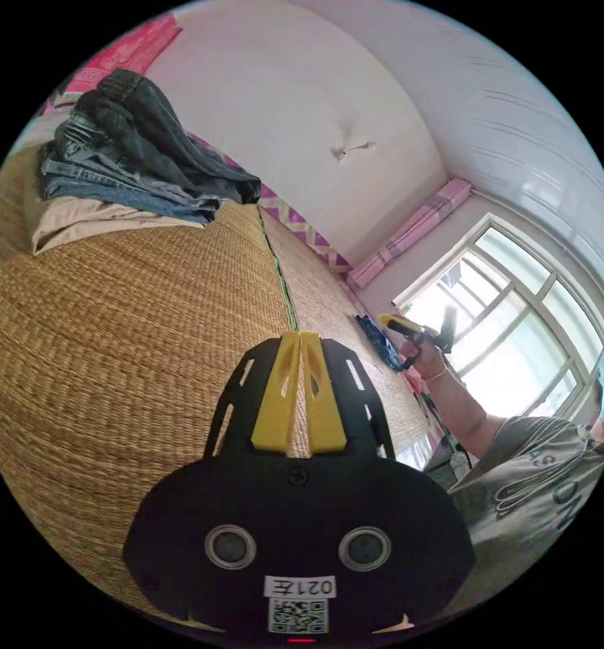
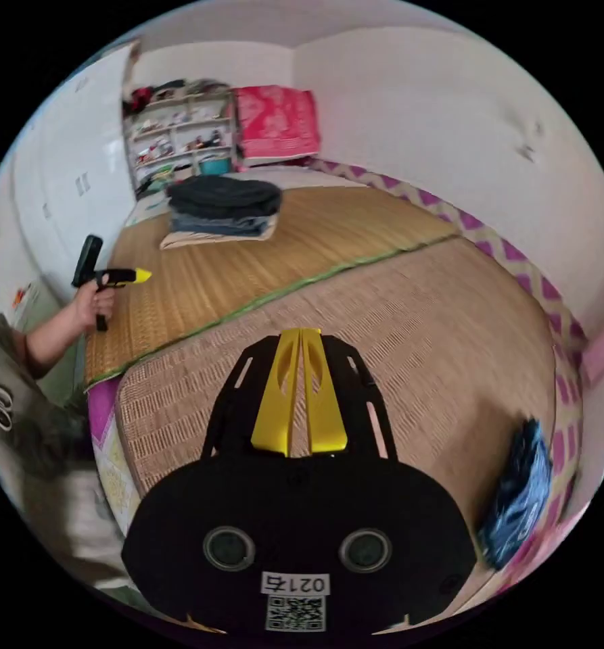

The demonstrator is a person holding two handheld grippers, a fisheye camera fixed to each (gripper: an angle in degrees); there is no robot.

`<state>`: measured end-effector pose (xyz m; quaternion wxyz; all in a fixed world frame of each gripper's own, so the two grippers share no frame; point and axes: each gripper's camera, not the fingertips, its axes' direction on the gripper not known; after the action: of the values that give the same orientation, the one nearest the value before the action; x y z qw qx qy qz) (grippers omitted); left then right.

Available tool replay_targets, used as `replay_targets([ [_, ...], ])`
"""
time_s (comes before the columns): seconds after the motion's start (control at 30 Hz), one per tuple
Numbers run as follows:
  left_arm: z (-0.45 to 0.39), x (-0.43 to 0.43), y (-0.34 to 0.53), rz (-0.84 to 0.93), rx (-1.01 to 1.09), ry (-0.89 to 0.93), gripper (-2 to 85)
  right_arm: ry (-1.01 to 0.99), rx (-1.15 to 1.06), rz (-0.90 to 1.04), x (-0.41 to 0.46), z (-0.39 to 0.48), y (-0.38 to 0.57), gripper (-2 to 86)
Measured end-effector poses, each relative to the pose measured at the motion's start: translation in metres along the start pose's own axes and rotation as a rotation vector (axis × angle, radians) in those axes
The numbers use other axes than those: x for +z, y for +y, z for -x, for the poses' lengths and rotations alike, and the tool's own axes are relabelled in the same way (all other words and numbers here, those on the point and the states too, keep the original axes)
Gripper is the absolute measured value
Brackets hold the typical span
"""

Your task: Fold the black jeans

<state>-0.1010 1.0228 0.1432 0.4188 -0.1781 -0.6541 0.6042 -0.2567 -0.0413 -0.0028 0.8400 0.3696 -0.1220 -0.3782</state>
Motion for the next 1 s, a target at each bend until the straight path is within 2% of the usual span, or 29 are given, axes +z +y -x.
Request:
replay_targets([
  [0.07, 0.002, -0.023, -0.006, -0.047, 0.060, -0.028, -0.8, -0.021, -0.098, -0.037, 0.019, 0.024, -0.079, 1.1],
  [0.13, 0.016, -0.032, -0.009, -0.056, 0.067, 0.037, -0.6, -0.065, -0.188, -0.137, 0.038, 0.042, -0.182, 5.1],
  [0.2, 0.040, -0.038, -0.007, -0.068, 0.064, 0.271, -0.5, -0.089, -0.257, -0.127, 0.059, 0.054, -0.258, 6.1],
  [0.23, 0.041, -0.043, -0.006, -0.083, 0.079, 0.304, -0.6, -0.073, -0.311, -0.131, 0.072, 0.064, -0.304, 6.8],
  [0.33, 0.041, -0.057, -0.006, -0.095, 0.130, 0.381, -0.9, 0.014, -0.517, -0.182, 0.100, 0.104, -0.402, 10.1],
  [0.43, 0.043, -0.060, -0.009, -0.095, 0.171, 0.554, -0.9, 0.046, -0.641, -0.184, 0.126, 0.138, -0.484, 16.5],
  [0.6, 0.035, -0.077, -0.012, -0.110, 0.248, 0.636, -1.0, 0.116, -0.772, -0.177, 0.157, 0.160, -0.585, 16.6],
  [0.8, 0.047, -0.073, -0.018, -0.052, 0.207, 0.731, -0.9, 0.058, -0.666, -0.150, 0.158, 0.121, -0.671, 13.5],
  [1.0, 0.046, -0.073, -0.023, -0.027, 0.235, 0.764, -0.9, -0.153, -0.322, -0.223, 0.108, 0.003, -0.724, 8.7],
])
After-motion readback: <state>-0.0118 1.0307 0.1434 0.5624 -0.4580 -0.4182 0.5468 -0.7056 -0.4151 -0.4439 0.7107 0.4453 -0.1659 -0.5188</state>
